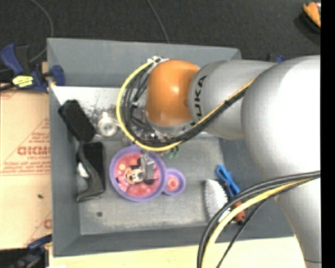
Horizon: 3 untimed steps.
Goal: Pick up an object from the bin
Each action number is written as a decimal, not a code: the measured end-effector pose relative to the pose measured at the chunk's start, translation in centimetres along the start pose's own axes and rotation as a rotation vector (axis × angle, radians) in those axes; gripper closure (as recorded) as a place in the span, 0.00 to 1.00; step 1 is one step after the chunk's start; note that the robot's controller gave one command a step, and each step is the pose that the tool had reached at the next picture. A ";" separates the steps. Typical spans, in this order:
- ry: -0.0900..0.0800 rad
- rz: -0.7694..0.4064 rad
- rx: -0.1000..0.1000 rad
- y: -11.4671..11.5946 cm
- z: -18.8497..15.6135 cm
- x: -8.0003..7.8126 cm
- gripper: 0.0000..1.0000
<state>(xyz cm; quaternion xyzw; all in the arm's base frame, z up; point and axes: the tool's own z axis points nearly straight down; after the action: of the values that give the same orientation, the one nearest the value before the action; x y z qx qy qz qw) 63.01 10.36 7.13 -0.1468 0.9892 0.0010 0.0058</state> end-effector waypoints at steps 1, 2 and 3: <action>0.007 0.051 -0.003 1.7 -0.1 -0.6 1.00; 0.007 0.051 -0.003 1.7 -0.1 -0.6 1.00; 0.008 0.051 -0.003 1.7 -0.4 -0.5 1.00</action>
Offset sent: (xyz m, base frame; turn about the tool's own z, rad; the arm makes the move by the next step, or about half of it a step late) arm 0.0000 0.0000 0.0000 0.0000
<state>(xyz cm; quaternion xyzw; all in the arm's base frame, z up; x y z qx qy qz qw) 63.01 12.13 7.53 -0.1214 0.9926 0.0022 0.0014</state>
